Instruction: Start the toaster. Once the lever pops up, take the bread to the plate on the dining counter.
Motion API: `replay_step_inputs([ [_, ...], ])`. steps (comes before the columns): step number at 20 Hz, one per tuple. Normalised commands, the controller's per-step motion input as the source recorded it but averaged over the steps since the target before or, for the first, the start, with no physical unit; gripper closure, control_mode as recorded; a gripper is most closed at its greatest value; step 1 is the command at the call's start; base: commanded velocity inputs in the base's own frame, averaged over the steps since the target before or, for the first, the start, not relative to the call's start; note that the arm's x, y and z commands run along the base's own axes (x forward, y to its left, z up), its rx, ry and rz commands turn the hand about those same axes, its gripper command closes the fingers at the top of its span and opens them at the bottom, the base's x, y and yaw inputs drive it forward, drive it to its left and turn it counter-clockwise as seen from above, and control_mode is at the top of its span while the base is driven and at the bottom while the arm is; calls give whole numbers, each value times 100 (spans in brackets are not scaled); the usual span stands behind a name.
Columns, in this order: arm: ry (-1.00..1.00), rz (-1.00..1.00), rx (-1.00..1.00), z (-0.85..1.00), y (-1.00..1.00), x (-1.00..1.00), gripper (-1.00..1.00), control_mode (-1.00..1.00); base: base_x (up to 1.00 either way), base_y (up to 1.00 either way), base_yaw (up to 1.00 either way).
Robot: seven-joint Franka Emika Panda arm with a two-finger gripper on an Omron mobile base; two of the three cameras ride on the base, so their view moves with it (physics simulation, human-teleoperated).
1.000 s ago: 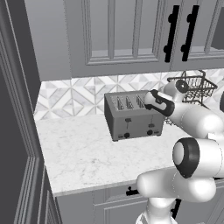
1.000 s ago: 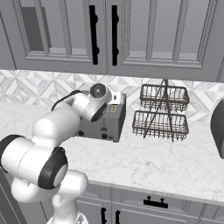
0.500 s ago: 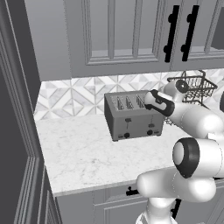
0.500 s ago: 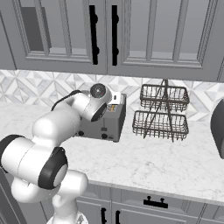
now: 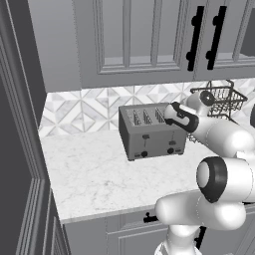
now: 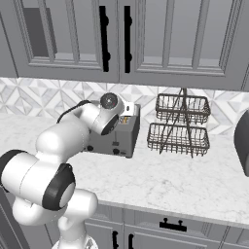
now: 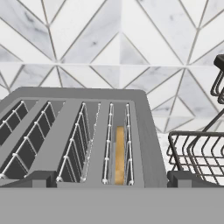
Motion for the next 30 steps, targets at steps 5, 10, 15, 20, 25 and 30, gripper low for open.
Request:
replay_step_inputs([
  [5, 0, 0, 0, 0, 0, 0, -100, -100, 0, 0, 0],
  [10, 0, 0, 0, 0, 0, 0, -100, -100, 0, 0, 0],
  [15, 0, 0, 0, 0, 0, 0, -100, -100, 0, 0, 0],
  [20, 0, 0, 0, 0, 0, 0, -100, -100, 0, 0, 0],
  [25, 0, 0, 0, 0, 0, 0, -100, -100, 0, 0, 0],
  [30, 0, 0, 0, 0, 0, 0, -100, -100, 0, 0, 0],
])
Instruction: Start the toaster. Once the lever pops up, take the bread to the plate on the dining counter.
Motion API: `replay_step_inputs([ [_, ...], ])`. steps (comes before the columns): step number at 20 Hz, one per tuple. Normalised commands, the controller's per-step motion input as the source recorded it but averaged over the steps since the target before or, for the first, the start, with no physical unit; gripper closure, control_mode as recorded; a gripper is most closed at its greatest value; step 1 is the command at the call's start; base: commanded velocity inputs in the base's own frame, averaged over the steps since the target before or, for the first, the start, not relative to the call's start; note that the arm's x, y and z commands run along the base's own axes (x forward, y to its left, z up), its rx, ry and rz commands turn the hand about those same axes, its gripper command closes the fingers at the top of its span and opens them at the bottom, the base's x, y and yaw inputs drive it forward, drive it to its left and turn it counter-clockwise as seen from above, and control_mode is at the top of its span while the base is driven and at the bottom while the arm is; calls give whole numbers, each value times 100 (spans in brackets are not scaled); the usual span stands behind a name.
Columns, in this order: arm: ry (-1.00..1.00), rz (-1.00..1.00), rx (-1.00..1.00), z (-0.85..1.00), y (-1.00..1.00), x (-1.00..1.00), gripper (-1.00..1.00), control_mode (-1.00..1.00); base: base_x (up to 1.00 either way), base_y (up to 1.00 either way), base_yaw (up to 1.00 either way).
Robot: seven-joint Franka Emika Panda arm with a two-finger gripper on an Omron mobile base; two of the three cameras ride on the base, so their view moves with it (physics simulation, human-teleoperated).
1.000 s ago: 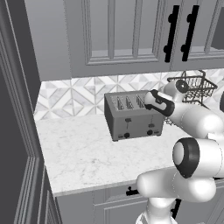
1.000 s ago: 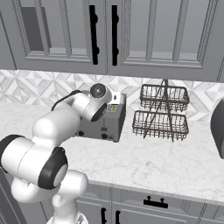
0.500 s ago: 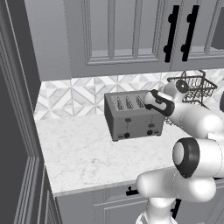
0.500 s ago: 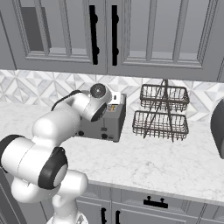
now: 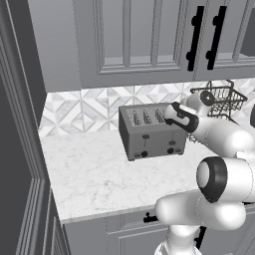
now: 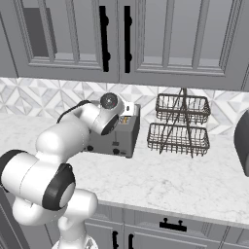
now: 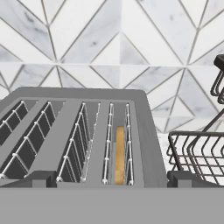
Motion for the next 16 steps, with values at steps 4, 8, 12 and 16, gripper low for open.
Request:
replay_step_inputs([
  [4, 0, 0, 0, 0, 0, 0, -100, -100, 0, 0, 0],
  [8, 0, 0, 0, 0, 0, 0, -100, -100, 0, 0, 0],
  [12, 0, 0, 0, 0, 0, 0, -100, -100, 0, 0, 0],
  [16, 0, 0, 0, 0, 0, 0, -100, -100, 0, 0, 0],
])
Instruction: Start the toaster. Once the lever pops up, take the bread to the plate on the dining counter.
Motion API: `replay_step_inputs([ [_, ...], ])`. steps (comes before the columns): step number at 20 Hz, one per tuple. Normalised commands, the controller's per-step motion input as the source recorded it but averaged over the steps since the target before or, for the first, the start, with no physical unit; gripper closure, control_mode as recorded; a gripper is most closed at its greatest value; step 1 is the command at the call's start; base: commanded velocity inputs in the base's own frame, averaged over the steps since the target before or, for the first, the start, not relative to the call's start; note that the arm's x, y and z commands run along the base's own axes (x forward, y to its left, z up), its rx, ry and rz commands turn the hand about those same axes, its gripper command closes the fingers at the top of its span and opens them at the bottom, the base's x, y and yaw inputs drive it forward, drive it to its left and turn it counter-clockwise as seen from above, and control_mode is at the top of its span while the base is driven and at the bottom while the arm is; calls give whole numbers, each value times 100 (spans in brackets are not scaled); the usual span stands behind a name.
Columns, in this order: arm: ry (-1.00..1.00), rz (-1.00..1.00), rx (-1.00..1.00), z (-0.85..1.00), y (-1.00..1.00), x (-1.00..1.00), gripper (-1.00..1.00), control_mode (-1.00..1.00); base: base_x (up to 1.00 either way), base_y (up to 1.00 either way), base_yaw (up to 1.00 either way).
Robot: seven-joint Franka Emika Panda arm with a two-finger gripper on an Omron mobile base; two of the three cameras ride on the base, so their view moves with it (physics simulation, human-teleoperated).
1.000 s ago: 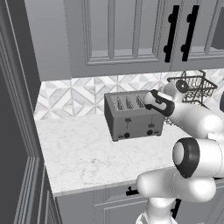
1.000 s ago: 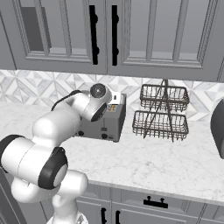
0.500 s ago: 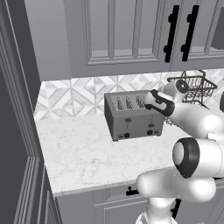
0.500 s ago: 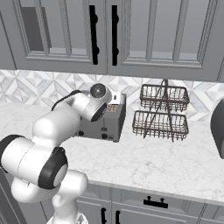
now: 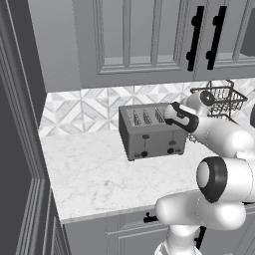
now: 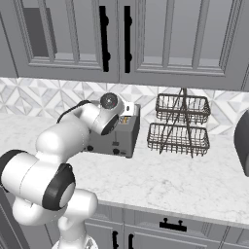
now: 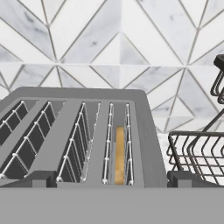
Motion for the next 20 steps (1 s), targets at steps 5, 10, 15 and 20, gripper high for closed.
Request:
replay_step_inputs([
  [5, 0, 0, 0, 0, 0, 0, -100, -100, 0, 0, 0],
  [10, 0, 0, 0, 0, 0, 0, -100, -100, 0, 0, 0],
  [15, 0, 0, 0, 0, 0, 0, -100, -100, 0, 0, 0],
  [20, 0, 0, 0, 0, 0, 0, -100, -100, 0, 0, 0],
])
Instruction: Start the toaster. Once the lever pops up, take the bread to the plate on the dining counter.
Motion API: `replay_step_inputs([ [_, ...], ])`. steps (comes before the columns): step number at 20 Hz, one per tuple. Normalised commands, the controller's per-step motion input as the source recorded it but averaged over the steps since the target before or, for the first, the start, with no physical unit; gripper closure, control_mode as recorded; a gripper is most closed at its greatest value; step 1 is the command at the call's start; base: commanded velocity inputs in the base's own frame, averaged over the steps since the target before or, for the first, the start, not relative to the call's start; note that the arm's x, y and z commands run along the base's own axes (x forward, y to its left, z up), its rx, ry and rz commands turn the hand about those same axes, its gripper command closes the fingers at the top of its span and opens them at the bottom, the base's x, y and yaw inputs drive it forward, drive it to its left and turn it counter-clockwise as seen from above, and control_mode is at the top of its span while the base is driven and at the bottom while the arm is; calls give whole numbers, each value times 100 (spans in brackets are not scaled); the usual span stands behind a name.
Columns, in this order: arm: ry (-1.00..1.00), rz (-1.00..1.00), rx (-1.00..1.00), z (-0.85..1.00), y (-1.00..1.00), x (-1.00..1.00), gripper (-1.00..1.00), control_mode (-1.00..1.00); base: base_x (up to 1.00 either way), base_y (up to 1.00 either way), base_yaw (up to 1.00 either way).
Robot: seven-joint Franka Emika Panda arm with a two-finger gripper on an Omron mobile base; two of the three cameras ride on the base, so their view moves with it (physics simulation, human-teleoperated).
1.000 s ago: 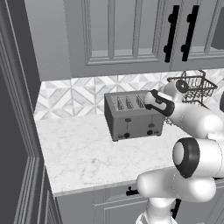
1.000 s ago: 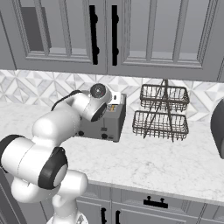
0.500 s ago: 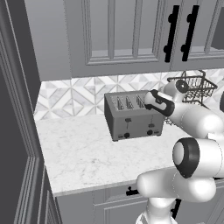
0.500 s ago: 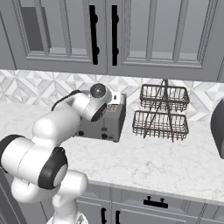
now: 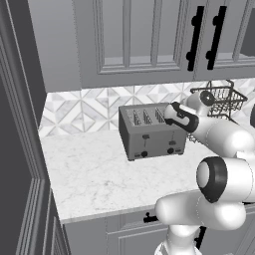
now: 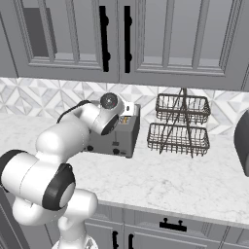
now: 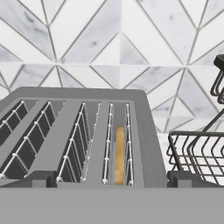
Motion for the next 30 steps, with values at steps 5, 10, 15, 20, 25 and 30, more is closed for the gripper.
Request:
replay_step_inputs([
  [5, 0, 0, 0, 0, 0, 0, -100, -100, 0, 0, 0],
  [10, 0, 0, 0, 0, 0, 0, -100, -100, 0, 0, 0],
  [15, 0, 0, 0, 0, 0, 0, -100, -100, 0, 0, 0],
  [20, 0, 0, 0, 0, 0, 0, -100, -100, 0, 0, 0],
  [25, 0, 0, 0, 0, 0, 0, -100, -100, 0, 0, 0],
  [30, 0, 0, 0, 0, 0, 0, -100, -100, 0, 0, 0],
])
